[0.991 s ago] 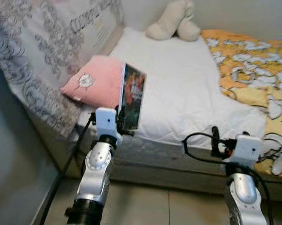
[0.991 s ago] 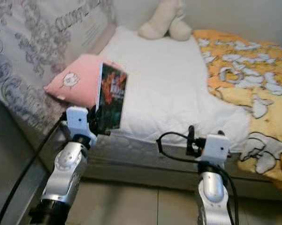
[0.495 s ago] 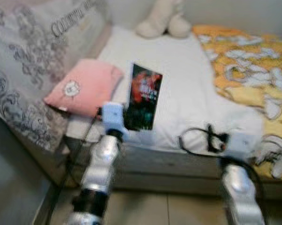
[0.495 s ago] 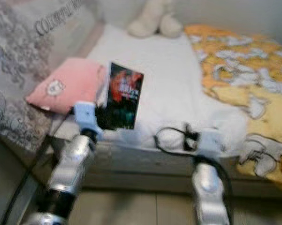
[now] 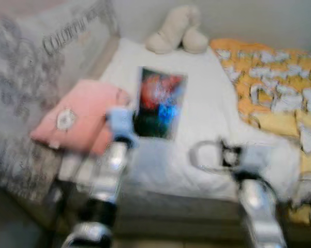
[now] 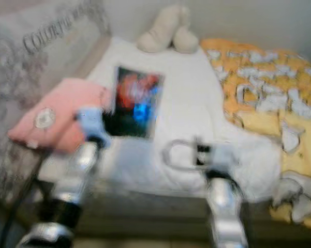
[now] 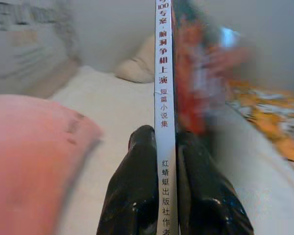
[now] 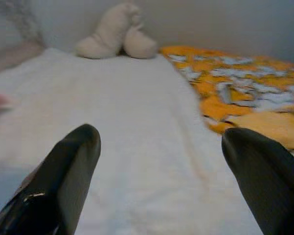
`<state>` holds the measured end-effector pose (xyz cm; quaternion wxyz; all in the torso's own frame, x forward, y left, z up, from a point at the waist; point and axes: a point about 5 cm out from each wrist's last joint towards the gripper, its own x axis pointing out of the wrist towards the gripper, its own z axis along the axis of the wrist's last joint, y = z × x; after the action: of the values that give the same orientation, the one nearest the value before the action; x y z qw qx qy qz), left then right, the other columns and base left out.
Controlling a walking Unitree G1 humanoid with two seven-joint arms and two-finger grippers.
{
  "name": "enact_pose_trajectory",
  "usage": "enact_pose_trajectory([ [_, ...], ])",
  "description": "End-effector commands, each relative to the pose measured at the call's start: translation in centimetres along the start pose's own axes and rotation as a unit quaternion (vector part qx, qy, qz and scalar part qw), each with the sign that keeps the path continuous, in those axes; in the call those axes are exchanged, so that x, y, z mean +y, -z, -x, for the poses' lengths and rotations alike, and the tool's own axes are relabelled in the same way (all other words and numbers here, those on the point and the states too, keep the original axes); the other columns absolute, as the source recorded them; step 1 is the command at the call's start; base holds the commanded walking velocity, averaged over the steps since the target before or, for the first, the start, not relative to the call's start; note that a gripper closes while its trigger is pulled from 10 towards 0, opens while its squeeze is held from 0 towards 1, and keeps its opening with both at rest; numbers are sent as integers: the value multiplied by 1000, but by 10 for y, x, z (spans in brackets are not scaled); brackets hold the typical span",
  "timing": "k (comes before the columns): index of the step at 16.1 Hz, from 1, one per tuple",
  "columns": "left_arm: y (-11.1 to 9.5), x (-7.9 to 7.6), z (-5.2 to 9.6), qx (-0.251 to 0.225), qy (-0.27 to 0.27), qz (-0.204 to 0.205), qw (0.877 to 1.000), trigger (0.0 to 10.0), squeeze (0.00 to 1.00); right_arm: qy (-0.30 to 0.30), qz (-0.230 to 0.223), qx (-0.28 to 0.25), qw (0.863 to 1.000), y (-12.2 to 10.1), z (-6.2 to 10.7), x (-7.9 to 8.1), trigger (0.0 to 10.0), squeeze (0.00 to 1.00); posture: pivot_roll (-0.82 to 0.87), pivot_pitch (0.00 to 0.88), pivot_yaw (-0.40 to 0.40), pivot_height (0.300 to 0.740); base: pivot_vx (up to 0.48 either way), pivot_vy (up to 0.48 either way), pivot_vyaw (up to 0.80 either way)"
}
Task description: Clean up the room
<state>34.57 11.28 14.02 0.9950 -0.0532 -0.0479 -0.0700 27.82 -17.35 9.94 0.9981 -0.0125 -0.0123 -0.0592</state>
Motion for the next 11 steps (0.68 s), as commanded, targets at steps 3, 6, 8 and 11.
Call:
enact_pose_trajectory([
  [3, -9, -11, -6, -18, 8, 5, 1000, 10000, 0, 14, 7, 5, 1000, 2, 4, -12, 10000, 0, 64, 0, -5, 740, 466, 0, 0],
  [6, -10, -10, -9, -15, 8, -4, 1000, 10000, 0, 15, 9, 7, 1000, 2, 7, -12, 10000, 0, 52, 0, -5, 740, 469, 0, 0],
  [8, -10, -8, -10, -12, 7, -7, 1000, 10000, 0, 16, 10, 7, 1000, 2, 8, -12, 10000, 0, 52, 0, -5, 740, 469, 0, 0],
  [11, -6, -57, -37, 63, 137, 45, 988, 10000, 0, 9, 27, 19, 999, 3, 17, -17, 10000, 0, -7, 0, -19, 740, 0, 0, 0],
])
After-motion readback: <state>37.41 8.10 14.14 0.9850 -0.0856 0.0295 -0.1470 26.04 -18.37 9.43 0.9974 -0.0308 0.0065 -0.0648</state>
